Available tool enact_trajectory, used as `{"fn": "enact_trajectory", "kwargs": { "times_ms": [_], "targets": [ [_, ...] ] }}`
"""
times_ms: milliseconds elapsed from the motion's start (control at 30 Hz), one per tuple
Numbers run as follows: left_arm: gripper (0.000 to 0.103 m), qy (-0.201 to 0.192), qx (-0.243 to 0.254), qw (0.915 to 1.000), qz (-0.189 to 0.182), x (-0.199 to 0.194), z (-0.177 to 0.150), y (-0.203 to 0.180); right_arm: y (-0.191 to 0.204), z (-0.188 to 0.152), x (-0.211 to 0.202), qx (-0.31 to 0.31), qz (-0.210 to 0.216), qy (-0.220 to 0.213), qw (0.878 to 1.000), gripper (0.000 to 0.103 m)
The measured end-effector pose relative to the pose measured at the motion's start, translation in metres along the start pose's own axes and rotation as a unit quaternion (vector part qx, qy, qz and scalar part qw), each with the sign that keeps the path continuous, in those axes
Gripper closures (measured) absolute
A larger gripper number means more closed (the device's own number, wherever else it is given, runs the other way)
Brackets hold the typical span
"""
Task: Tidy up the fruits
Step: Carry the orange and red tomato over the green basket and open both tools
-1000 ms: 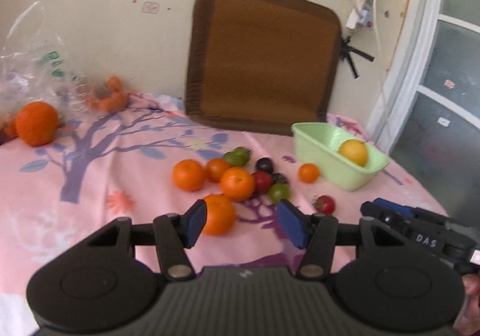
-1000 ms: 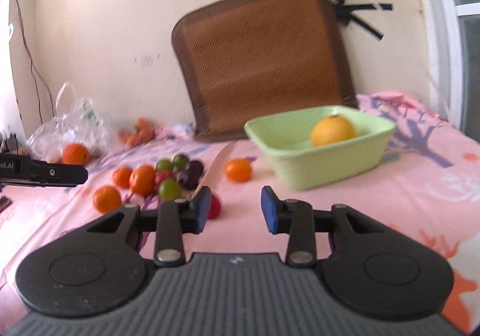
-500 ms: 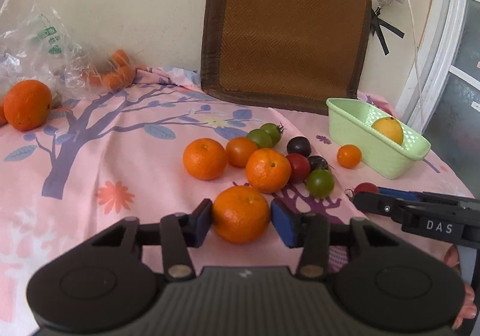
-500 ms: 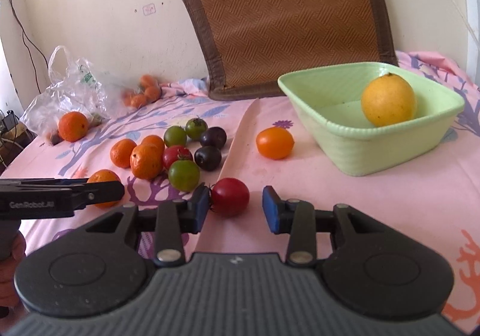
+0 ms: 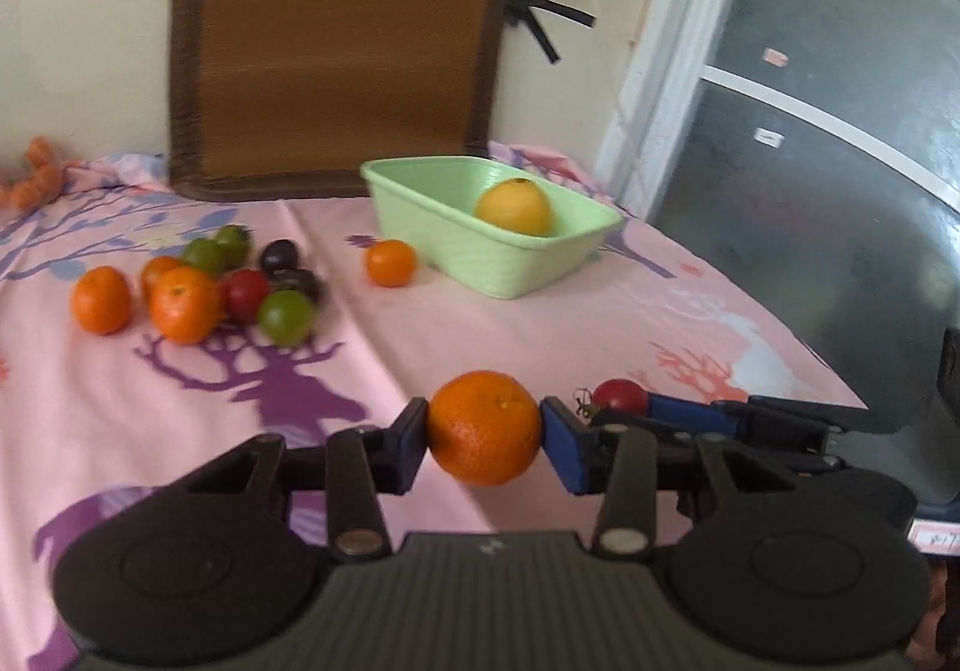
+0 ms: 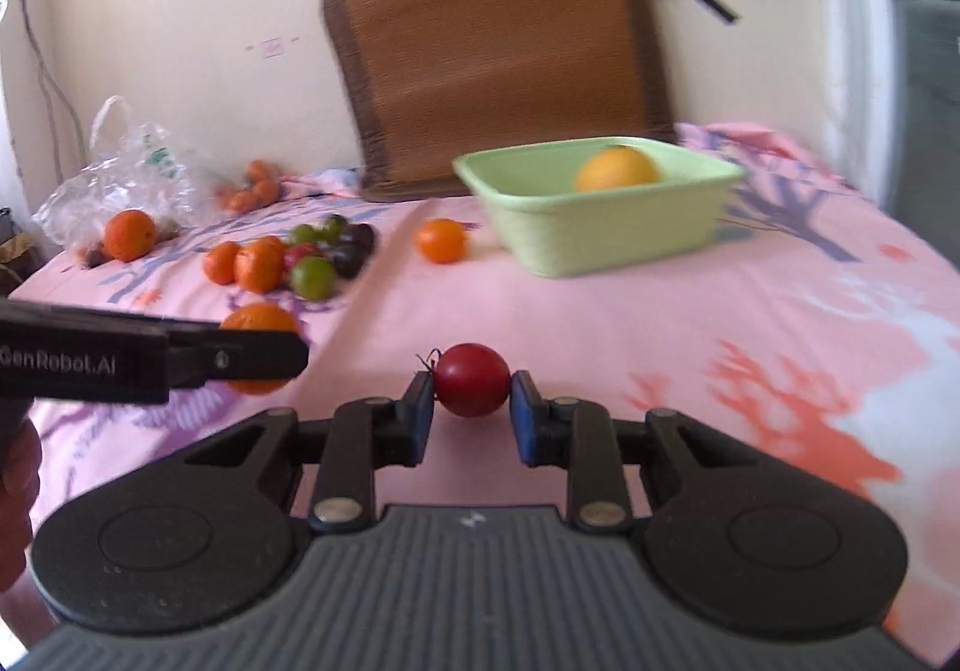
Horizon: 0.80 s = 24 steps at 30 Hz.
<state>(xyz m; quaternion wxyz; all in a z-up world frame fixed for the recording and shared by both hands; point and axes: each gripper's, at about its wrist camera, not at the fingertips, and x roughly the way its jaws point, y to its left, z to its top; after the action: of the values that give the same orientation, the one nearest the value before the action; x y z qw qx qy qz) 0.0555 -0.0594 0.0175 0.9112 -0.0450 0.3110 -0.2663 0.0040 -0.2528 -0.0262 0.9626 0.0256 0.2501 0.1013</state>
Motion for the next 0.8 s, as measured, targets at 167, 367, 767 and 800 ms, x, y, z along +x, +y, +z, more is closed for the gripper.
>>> {"fn": "enact_trajectory", "kwargs": {
  "times_ms": [167, 367, 767, 800],
  "targets": [
    [0.062, 0.030, 0.030, 0.9989, -0.018, 0.033, -0.004, -0.037, -0.022, -0.013, -0.014, 0.003, -0.032, -0.001, 0.999, 0.073],
    [0.062, 0.026, 0.050, 0.9984, 0.000, 0.038, -0.012, -0.047, -0.024, -0.017, -0.010, -0.019, -0.026, -0.009, 0.999, 0.073],
    [0.062, -0.007, 0.005, 0.9999, -0.011, 0.084, 0.104, -0.015, -0.065, 0.079, 0.044, 0.003, -0.008, -0.089, 0.996, 0.073],
    [0.062, -0.004, -0.004, 0.9999, -0.011, 0.093, 0.110, -0.010, -0.067, 0.083, 0.055, 0.002, -0.006, -0.083, 0.997, 0.073]
  ]
}}
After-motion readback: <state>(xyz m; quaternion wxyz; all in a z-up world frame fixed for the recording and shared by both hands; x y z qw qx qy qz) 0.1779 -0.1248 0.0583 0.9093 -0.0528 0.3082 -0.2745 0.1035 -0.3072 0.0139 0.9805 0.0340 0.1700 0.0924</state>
